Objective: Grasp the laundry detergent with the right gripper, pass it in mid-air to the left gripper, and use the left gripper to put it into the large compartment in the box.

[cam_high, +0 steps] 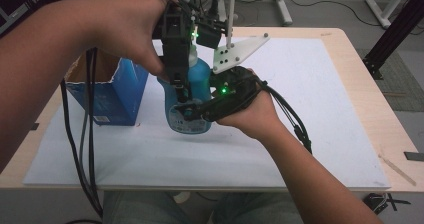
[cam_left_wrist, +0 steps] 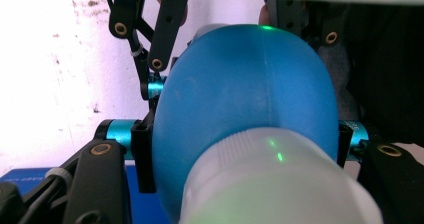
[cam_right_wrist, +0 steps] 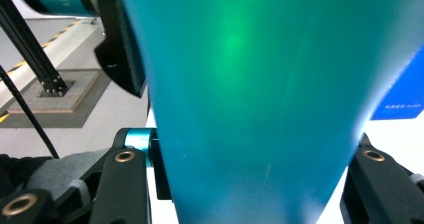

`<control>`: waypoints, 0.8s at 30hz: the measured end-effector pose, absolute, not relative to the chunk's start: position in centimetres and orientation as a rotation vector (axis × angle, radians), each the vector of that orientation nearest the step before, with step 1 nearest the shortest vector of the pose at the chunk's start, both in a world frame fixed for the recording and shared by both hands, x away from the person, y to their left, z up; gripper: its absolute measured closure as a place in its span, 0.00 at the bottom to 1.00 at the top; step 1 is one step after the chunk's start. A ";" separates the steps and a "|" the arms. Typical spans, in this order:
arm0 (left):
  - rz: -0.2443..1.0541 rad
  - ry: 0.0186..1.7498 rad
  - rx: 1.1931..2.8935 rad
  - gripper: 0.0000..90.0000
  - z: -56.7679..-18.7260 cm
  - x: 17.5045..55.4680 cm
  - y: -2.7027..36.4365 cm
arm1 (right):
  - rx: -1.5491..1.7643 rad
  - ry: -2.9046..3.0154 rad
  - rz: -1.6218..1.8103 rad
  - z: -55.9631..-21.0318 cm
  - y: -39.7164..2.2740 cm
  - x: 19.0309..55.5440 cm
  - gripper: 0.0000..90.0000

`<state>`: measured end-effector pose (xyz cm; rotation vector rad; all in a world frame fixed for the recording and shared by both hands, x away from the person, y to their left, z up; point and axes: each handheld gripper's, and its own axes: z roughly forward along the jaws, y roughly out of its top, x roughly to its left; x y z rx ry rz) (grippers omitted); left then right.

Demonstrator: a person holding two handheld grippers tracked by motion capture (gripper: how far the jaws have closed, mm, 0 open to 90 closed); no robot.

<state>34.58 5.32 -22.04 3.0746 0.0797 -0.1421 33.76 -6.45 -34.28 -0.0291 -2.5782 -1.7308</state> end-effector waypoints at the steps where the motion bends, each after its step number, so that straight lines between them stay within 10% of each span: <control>1: -0.145 0.077 3.077 0.42 -22.1 34.6 5.3 | -0.029 -2.574 -1.743 -34.3 -6.5 33.8 0.46; 14: -0.164 0.101 3.093 0.42 -22.0 34.8 5.5 | -0.066 -2.695 -1.628 -34.3 -9.1 33.3 0.15; 24: -0.163 0.158 3.088 0.42 -21.1 34.9 6.0 | -0.113 -2.782 -1.557 -33.0 -12.2 33.6 0.13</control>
